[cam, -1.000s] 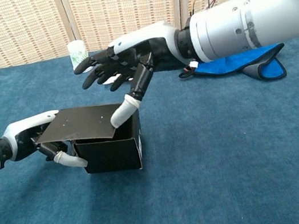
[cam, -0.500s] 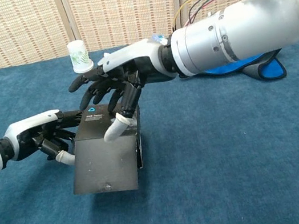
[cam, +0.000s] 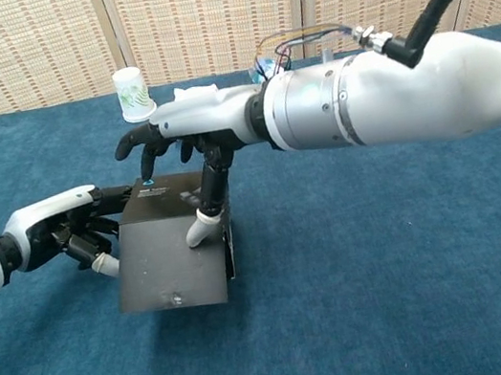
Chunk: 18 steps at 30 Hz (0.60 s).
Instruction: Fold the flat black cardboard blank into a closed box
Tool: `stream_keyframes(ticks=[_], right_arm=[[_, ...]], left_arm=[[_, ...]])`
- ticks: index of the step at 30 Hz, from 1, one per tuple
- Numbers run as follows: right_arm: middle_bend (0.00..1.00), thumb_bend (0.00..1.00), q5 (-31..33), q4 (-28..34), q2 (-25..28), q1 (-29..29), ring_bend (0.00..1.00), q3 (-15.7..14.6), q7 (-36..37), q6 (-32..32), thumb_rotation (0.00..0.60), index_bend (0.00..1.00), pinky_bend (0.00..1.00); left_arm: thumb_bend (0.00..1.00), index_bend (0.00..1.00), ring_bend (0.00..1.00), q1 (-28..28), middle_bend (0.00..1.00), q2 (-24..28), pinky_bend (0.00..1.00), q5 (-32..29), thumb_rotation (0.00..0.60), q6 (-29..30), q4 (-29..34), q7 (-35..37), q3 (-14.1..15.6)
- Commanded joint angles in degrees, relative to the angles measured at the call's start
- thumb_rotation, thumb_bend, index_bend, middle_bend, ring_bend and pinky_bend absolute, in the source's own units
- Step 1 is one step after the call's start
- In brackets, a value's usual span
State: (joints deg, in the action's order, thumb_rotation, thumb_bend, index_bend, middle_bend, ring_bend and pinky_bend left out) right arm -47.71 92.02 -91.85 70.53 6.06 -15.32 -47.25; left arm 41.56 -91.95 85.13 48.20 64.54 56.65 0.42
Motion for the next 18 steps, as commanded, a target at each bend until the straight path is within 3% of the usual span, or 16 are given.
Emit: stream_keyframes(ticks=[1,8,12,18], right_arm=[[0.19,0.00,3.2,1.4,-3.6,0.3,0.13,-1.6,-7.5,-6.0,0.600,0.09,0.17],[0.21,0.00,2.0,-0.5,-8.0,-1.9,0.13,-2.3,-13.3,-10.9,0.600,0.11,0.17],[0.21,0.00,0.5,-2.4,-9.8,-3.3,0.13,-2.5,-14.8,-12.0,0.600,0.12,0.17],[0.21,0.00,-0.7,-4.8,-11.0,-4.7,0.13,-1.4,-16.0,-11.7,0.600,0.12,0.17]], left_arm=[[0.08,0.26,0.54,-0.3,0.31,0.0,0.80,-0.5,0.600,-0.2,0.3,-1.1,-0.2],[0.08,0.25,0.42,-0.8,0.31,0.3,0.76,-2.8,0.600,-1.3,1.4,-4.9,-1.2],[0.08,0.24,0.30,-1.1,0.31,0.9,0.74,-3.8,0.600,-1.8,2.6,-7.6,-1.7],[0.08,0.22,0.15,-1.2,0.25,2.6,0.54,-4.7,0.600,-2.9,5.3,-10.1,-2.2]])
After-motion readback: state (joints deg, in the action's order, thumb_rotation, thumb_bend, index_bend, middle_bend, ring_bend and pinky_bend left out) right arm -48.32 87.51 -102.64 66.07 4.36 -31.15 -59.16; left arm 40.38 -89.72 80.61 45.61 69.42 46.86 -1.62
